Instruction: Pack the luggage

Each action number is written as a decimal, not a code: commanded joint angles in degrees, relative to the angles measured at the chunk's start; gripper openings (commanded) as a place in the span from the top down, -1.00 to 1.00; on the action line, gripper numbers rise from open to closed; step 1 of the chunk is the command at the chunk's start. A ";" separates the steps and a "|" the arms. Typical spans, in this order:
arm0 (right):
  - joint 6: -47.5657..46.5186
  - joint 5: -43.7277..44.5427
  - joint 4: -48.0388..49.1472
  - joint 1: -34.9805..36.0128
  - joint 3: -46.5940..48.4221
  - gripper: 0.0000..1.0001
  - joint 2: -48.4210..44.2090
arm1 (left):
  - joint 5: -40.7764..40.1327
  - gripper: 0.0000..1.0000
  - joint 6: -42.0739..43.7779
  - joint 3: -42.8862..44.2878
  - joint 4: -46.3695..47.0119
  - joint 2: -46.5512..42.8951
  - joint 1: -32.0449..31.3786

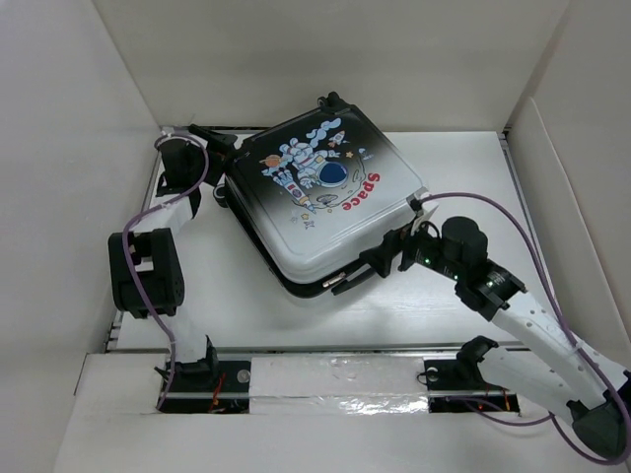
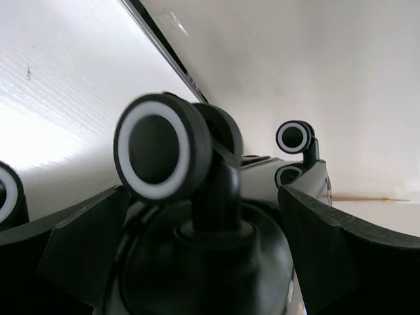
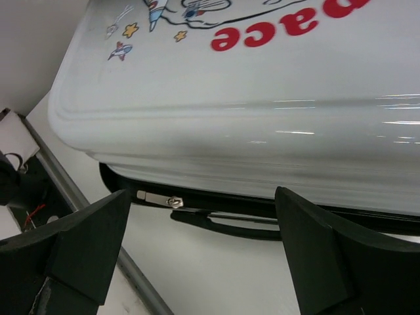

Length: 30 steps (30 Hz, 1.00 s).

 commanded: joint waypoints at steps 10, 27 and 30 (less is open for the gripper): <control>2.61 6.28 -2.75 11.06 -0.58 -0.94 -5.73 | 0.94 -0.95 -7.59 2.44 22.26 8.81 0.48; 5.69 12.43 -4.42 14.67 -3.74 -0.94 -10.74 | 3.40 0.09 -17.44 -0.46 34.44 1.71 -0.05; 6.04 13.40 -4.07 14.67 -4.71 -0.96 -11.53 | 3.93 0.24 -16.65 0.60 29.68 -2.07 -0.57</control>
